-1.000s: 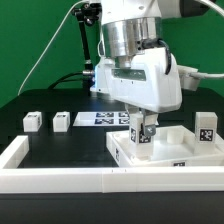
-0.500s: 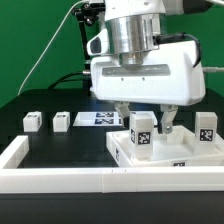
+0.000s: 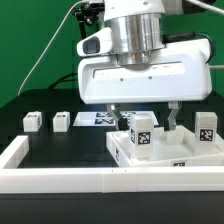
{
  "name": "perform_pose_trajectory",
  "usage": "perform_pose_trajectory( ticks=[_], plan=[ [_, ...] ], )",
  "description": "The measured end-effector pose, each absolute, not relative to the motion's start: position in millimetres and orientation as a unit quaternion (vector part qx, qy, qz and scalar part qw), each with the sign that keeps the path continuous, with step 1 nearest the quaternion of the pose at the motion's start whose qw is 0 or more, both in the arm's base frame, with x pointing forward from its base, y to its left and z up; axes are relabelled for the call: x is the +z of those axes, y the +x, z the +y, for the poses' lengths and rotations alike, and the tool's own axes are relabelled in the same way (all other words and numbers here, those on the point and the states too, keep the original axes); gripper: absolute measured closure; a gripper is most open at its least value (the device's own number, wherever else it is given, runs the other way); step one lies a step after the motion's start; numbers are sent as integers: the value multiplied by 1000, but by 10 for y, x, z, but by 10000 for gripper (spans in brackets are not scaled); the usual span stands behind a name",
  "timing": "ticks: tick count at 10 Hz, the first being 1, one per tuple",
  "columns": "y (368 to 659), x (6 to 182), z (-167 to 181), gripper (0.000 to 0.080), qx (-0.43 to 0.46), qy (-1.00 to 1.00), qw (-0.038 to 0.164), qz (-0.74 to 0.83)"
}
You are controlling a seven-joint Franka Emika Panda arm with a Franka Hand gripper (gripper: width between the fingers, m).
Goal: Assemble square table
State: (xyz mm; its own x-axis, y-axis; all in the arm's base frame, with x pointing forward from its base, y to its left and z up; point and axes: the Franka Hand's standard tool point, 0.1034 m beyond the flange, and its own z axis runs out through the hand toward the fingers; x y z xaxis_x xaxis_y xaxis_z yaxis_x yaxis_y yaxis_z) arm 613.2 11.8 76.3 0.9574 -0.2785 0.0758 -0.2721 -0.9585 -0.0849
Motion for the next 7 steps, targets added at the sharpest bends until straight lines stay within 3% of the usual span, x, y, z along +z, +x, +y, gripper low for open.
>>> perform_pose_trajectory(
  ticks=[3,6,7],
  plan=[
    [6186,813,82,151,-46,-998,6,-44],
    [6187,813,51,178,-46,-991,2,-122],
    [6187,813,55,348,-47,-992,3,-117]
  ],
)
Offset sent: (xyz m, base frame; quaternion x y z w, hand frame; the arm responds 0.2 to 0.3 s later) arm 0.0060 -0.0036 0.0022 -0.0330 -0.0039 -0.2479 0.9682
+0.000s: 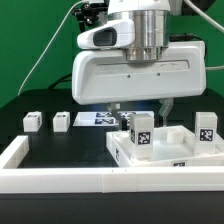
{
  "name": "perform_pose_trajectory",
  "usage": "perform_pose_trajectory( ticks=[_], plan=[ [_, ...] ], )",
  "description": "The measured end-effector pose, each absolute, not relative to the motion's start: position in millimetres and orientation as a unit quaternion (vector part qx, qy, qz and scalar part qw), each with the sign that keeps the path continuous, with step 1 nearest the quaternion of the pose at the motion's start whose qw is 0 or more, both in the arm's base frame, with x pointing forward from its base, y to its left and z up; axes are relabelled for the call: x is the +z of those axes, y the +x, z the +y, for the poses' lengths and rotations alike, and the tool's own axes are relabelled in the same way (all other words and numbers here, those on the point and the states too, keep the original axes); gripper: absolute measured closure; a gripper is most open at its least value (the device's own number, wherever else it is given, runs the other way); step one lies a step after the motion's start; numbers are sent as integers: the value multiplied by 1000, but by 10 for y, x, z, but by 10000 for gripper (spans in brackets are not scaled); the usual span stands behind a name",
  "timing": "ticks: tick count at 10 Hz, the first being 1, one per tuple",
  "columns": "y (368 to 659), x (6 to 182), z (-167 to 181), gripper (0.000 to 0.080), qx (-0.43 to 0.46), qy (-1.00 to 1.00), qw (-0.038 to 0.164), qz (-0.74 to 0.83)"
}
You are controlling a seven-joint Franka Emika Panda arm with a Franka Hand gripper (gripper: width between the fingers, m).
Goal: Assemble square table
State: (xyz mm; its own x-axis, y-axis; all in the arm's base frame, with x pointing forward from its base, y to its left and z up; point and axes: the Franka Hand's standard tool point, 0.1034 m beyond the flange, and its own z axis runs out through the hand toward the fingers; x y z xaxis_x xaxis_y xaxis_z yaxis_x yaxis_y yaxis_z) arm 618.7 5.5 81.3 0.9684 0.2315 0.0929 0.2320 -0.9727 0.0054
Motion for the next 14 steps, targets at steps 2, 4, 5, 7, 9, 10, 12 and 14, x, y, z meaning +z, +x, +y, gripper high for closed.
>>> perform_pose_trajectory(
  ticks=[2,4,5,7,9,10,12,14],
  plan=[
    [6187,813,53,509,-47,-992,3,-117],
    [6187,813,54,509,-47,-993,3,-106],
    [6187,813,54,509,-47,-993,4,-106],
    [6182,807,59,509,-58,-998,8,28],
    [6177,802,40,509,-61,-990,13,127],
    [6177,800,24,509,-61,-979,19,193],
    [6176,796,5,509,-61,-951,28,301],
    [6170,793,6,509,-58,-920,28,386]
  ],
)
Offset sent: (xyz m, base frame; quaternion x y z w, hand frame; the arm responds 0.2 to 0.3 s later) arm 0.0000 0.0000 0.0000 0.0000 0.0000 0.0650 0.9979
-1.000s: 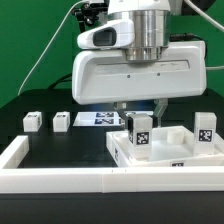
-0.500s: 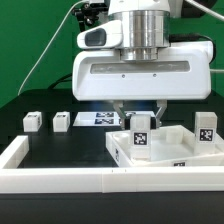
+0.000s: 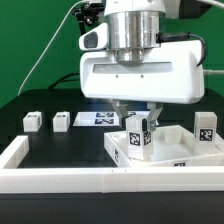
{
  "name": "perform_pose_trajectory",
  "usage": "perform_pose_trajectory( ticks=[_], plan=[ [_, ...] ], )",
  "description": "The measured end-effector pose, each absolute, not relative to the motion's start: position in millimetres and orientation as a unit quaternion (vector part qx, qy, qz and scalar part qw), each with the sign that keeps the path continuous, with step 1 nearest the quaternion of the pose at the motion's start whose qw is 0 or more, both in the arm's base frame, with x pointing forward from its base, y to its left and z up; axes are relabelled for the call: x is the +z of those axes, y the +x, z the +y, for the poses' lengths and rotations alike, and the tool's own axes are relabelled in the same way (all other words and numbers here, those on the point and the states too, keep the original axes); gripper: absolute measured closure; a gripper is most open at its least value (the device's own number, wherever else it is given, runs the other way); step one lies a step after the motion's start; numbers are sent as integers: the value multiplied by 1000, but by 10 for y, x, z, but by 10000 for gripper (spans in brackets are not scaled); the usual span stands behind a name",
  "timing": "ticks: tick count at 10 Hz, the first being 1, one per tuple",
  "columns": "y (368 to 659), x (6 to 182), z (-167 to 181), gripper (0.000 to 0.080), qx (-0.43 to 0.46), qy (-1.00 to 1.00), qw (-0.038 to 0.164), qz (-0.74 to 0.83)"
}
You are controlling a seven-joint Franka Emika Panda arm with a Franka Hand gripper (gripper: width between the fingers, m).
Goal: Assemble square table
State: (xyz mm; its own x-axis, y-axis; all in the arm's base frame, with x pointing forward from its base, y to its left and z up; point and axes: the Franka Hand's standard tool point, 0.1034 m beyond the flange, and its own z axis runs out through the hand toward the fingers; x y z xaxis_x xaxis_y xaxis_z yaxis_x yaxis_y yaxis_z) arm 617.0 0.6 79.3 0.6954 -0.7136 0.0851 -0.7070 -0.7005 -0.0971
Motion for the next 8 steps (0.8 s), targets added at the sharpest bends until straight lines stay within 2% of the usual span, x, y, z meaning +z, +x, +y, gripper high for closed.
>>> perform_pose_trajectory(
  ticks=[4,7,8],
  plan=[
    [6136,789,14,509,-45,-834,34,549],
    [6134,787,13,508,-43,-828,39,558],
    [6134,787,14,317,-44,-838,38,542]
  ],
)
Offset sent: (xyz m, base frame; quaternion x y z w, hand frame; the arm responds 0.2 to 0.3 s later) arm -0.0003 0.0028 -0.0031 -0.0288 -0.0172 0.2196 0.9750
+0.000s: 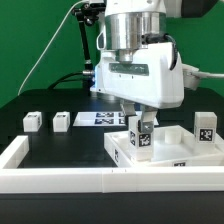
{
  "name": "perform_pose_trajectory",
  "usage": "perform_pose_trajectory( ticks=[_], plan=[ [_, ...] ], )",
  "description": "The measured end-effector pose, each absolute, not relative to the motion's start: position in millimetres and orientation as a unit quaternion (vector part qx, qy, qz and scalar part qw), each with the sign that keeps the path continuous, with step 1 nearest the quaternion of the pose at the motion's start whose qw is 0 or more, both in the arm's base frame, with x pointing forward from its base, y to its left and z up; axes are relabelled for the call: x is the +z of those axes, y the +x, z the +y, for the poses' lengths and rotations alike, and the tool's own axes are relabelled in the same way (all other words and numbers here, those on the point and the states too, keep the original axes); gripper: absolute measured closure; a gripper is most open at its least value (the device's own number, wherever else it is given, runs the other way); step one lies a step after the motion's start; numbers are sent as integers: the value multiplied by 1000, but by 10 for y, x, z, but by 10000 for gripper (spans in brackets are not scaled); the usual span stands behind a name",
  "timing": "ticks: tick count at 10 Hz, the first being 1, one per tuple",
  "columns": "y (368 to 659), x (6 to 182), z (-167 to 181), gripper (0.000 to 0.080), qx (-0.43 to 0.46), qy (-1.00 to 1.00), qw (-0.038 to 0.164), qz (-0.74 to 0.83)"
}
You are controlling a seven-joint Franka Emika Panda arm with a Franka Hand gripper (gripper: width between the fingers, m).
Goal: Assemble square table
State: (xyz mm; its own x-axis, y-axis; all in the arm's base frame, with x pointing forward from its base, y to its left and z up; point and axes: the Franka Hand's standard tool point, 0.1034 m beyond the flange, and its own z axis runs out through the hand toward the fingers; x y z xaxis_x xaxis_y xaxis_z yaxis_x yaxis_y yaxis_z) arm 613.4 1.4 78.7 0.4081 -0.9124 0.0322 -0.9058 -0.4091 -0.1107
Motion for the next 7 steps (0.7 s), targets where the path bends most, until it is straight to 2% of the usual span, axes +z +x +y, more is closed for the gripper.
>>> perform_pose_trajectory(
  ticks=[1,2,3,7],
  plan=[
    [6135,788,17,317,-44,-849,37,524],
    [6139,789,24,189,-48,-877,34,477],
    [6141,790,28,157,-51,-913,30,405],
    [6139,786,41,150,-55,-982,19,182]
  ],
)
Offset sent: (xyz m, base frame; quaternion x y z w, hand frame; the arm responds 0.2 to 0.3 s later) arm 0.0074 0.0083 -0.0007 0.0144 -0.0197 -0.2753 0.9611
